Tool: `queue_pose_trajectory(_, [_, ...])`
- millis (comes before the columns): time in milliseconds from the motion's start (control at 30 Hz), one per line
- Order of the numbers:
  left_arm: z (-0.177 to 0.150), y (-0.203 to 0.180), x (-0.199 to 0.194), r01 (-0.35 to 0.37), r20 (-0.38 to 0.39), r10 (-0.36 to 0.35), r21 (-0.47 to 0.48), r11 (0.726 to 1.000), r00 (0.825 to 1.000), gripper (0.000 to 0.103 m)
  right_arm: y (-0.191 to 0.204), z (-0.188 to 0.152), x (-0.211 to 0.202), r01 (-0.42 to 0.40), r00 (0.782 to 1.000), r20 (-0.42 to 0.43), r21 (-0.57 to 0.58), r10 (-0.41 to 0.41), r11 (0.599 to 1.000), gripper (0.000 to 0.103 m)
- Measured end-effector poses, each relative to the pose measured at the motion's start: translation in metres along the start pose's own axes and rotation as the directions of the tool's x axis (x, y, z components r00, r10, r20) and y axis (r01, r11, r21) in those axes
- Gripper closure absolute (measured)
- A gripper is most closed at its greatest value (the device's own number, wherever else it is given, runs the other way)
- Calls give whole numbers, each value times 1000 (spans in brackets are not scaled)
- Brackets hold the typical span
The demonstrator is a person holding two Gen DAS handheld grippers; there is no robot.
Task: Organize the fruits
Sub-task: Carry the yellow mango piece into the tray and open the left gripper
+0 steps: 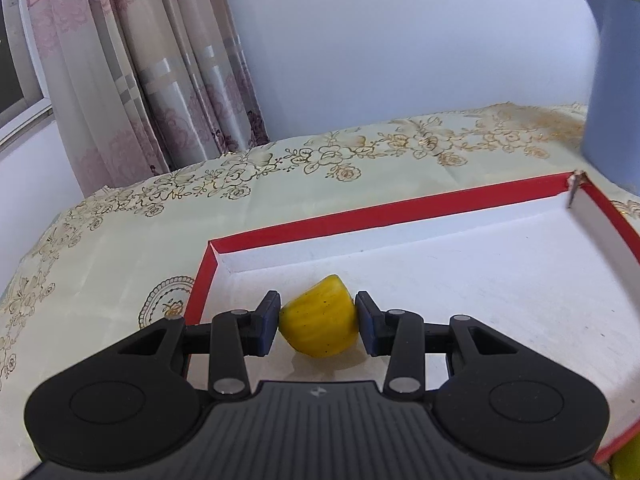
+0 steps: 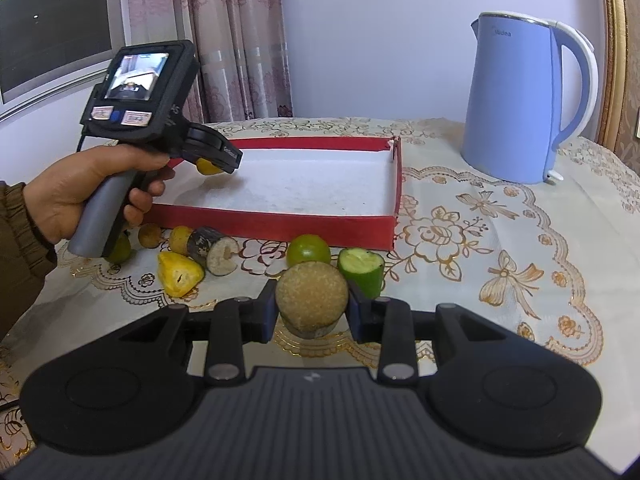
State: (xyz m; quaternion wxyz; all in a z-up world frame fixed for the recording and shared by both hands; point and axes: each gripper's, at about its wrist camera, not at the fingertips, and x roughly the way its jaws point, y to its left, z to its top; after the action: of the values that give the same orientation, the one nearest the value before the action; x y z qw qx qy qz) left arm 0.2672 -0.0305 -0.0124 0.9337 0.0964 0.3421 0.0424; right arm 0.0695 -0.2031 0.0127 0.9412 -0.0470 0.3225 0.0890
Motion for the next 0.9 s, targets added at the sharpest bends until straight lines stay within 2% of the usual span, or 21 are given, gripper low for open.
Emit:
queue_pose_trajectory(367, [3, 5, 11, -2, -29, 1, -32, 999, 1000, 61, 0, -1, 3, -2, 1000, -7, 0, 2, 1000, 70])
queue_pose_trajectory(500, [2, 5, 9, -4, -19, 3, -33, 999, 1000, 51, 2, -1, 2, -3, 1000, -6, -7, 3, 1000, 70])
queue_pose_trajectory(633, [2, 5, 0, -2, 7, 2, -35, 999, 1000, 32, 5, 0, 2, -4, 1000, -4, -11, 4, 1000, 70])
queue_pose_trajectory(900, [-1, 9, -20, -8, 35, 9, -36, 999, 999, 30, 12, 6, 0, -10, 1000, 7, -30, 10, 999, 70])
